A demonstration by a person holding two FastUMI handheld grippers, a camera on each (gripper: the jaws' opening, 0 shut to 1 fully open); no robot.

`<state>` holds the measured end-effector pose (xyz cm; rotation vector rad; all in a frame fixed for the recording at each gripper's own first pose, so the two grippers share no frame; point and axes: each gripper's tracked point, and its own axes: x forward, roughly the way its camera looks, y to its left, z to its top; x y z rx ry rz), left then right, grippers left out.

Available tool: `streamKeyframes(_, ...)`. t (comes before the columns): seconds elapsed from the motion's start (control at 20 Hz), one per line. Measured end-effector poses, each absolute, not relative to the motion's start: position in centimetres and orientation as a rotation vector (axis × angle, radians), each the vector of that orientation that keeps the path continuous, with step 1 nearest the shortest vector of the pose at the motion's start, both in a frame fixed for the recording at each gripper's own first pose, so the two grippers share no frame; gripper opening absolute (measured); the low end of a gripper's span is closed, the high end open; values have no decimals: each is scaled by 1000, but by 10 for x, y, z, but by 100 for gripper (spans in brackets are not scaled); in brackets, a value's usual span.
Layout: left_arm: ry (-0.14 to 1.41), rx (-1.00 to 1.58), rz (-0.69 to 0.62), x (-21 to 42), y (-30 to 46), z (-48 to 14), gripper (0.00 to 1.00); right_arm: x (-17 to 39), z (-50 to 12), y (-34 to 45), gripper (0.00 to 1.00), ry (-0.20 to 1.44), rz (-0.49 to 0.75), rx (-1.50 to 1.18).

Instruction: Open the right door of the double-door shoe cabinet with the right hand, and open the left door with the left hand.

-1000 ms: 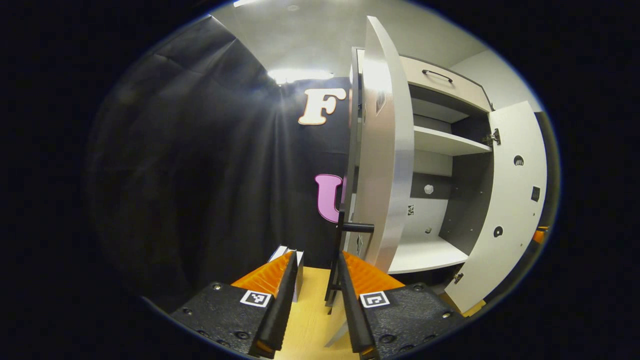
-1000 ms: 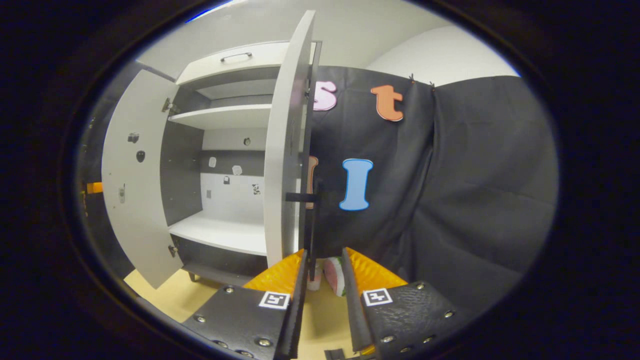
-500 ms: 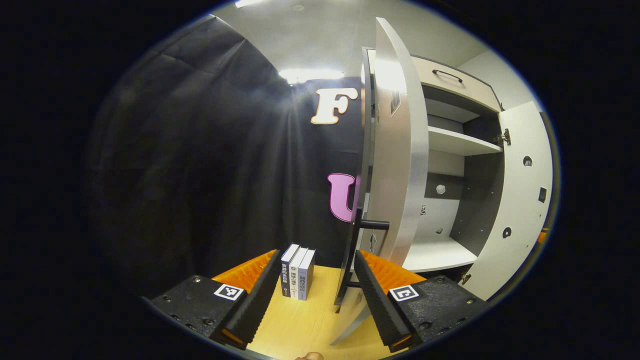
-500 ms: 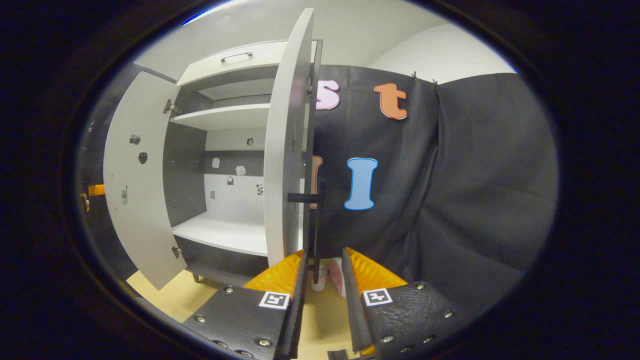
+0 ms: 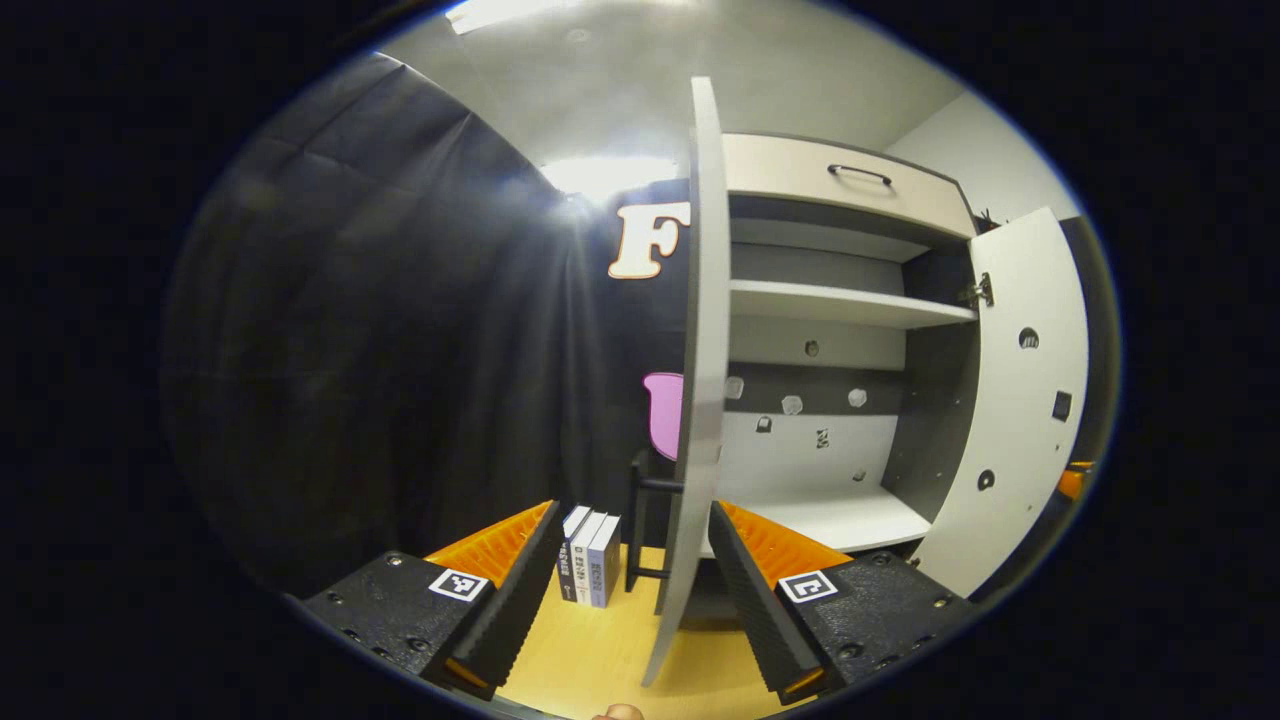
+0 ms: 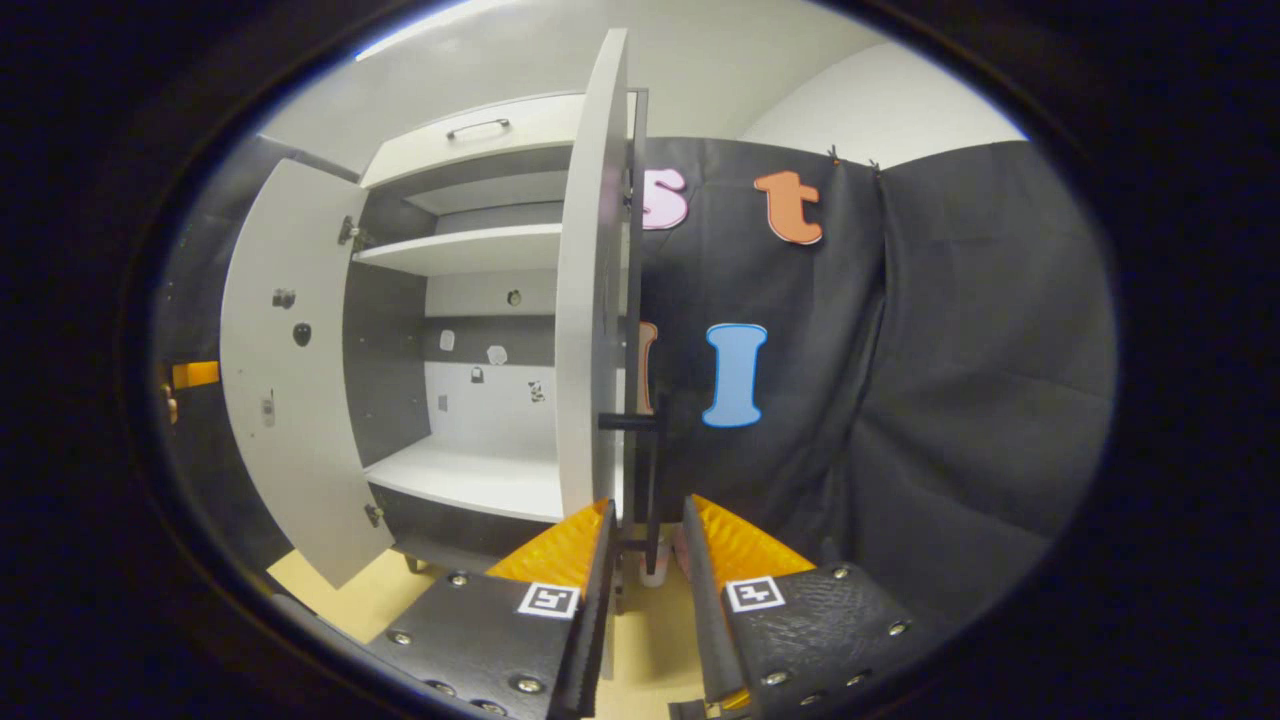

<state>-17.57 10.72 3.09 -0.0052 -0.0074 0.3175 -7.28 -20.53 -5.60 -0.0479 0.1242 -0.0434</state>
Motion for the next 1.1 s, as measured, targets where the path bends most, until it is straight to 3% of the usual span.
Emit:
streamKeyframes(0.2, -59, -9, 291, -169, 72, 54, 90, -82, -23, -188, 39, 75, -5, 28)
streamKeyframes(0.25, -66, -5, 276, -167, 62, 58, 90, -85, -14, -183, 31, 59, 6, 42)
streamKeyframes(0.3, -71, -5, 259, -163, 52, 62, 90, -90, -5, -176, 39, 43, 20, 54)
streamKeyframes(0.4, -71, -13, 227, -155, 33, 65, 90, -95, 10, -161, 41, 15, 43, 72)
streamKeyframes(0.45, -74, -19, 208, -152, 23, 67, 90, -97, 17, -151, 47, 3, 53, 84)
streamKeyframes(0.55, -83, -18, 155, -145, 0, 70, 85, -102, 29, -133, 48, -22, 78, 109)
streamKeyframes(0.6, -86, -14, 134, -141, -10, 71, 90, -104, 33, -124, 58, -34, 85, 113)
streamKeyframes(0.65, -87, -10, 120, -138, -17, 71, 85, -103, 35, -117, 63, -43, 90, 108)
streamKeyframes(0.7, -87, -8, 107, -136, -24, 71, 90, -104, 37, -112, 72, -48, 92, 106)
streamKeyframes(0.75, -81, -5, 95, -133, -30, 70, 85, -102, 37, -108, 74, -50, 96, 110)
streamKeyframes(0.8, -77, -2, 88, -132, -35, 68, 90, -103, 38, -104, 79, -51, 102, 117)
streamKeyframes(0.85, -73, 0, 85, -130, -38, 66, 85, -103, 39, -101, 80, -53, 107, 124)
streamKeyframes(0.9, -69, -1, 78, -129, -42, 64, 92, -105, 39, -101, 87, -57, 105, 130)
streamKeyframes(0.95, -65, -5, 74, -128, -45, 62, 91, -104, 40, -100, 94, -61, 102, 135)
streamKeyframes(1.1, -50, -22, 58, -122, -53, 53, 96, -105, 42, -101, 95, -63, 93, 142)
